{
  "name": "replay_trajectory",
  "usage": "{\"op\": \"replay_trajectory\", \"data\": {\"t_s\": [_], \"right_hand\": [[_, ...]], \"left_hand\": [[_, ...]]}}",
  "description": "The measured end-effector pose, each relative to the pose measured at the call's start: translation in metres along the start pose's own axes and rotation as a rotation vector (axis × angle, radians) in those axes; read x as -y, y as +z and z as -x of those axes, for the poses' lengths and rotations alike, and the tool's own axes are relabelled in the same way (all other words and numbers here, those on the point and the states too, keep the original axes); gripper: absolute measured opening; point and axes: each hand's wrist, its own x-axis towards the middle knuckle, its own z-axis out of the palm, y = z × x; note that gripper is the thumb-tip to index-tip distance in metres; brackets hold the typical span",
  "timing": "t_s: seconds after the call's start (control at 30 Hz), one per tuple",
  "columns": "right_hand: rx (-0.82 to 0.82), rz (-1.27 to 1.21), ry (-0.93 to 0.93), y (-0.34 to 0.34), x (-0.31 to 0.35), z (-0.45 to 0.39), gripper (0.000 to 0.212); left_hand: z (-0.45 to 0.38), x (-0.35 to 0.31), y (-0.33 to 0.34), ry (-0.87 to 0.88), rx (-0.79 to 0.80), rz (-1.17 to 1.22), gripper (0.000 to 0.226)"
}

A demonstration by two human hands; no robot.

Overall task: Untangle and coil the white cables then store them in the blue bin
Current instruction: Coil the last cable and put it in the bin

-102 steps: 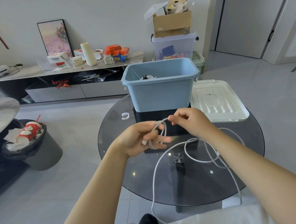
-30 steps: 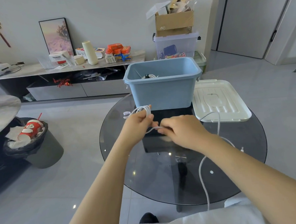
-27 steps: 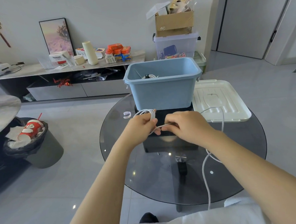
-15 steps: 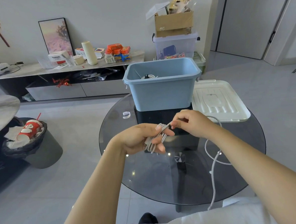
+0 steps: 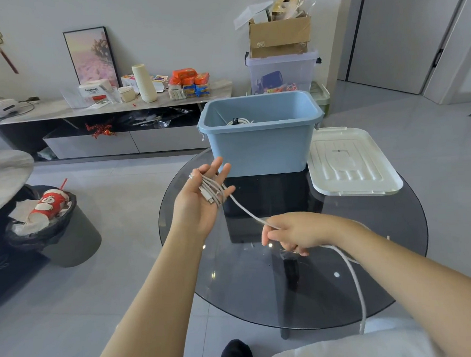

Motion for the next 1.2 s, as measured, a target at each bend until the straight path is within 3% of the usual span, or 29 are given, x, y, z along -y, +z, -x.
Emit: {"op": "replay_trajectory", "data": {"t_s": [0.1, 0.17, 0.27, 0.33, 0.43, 0.57, 0.7, 0.87, 0.93, 1.0, 1.1, 1.2], "right_hand": [[-0.085, 0.275, -0.116, 0.003, 0.016, 0.005, 0.020], [-0.184, 0.318, -0.175, 0.001, 0.021, 0.008, 0.020], [-0.387, 0.325, -0.227, -0.011, 0.019, 0.009, 0.023], [-0.520, 0.313, -0.253, -0.021, 0.014, 0.010, 0.024], [-0.643, 0.264, -0.255, -0.030, 0.007, 0.013, 0.034], [-0.680, 0.255, -0.268, -0.033, 0.002, 0.012, 0.043], [-0.649, 0.053, -0.282, -0.033, 0.001, 0.012, 0.042], [-0.534, -0.163, -0.283, -0.028, 0.001, 0.011, 0.052], [-0.529, -0.191, -0.253, -0.027, -0.001, 0.009, 0.043], [-0.523, -0.216, -0.209, -0.027, -0.007, 0.006, 0.031], [-0.448, -0.267, -0.150, -0.024, -0.015, 0.004, 0.026], [-0.284, -0.554, -0.152, -0.014, -0.008, 0.002, 0.023]], "left_hand": [[0.000, 0.007, 0.006, 0.072, -0.062, -0.320, 0.027], [0.003, 0.014, 0.013, 0.099, -0.039, -0.592, 0.023], [0.013, 0.023, 0.018, -0.010, 0.115, -1.092, 0.021], [0.018, 0.022, 0.019, -0.143, 0.245, -1.292, 0.024], [0.021, 0.017, 0.021, -0.367, 0.418, -1.132, 0.026], [0.019, 0.011, 0.020, -0.615, 0.541, -0.857, 0.028], [0.018, 0.004, 0.017, -0.676, 0.603, -0.529, 0.024], [0.013, 0.008, 0.011, -0.598, 0.566, -0.132, 0.015], [0.011, 0.007, 0.011, -0.600, 0.551, 0.178, 0.012], [0.009, 0.003, 0.013, -0.447, 0.391, 0.413, 0.019], [0.010, -0.003, 0.012, -0.111, 0.136, 0.465, 0.033], [0.005, -0.002, 0.011, 0.006, 0.052, 0.396, 0.034]]}}
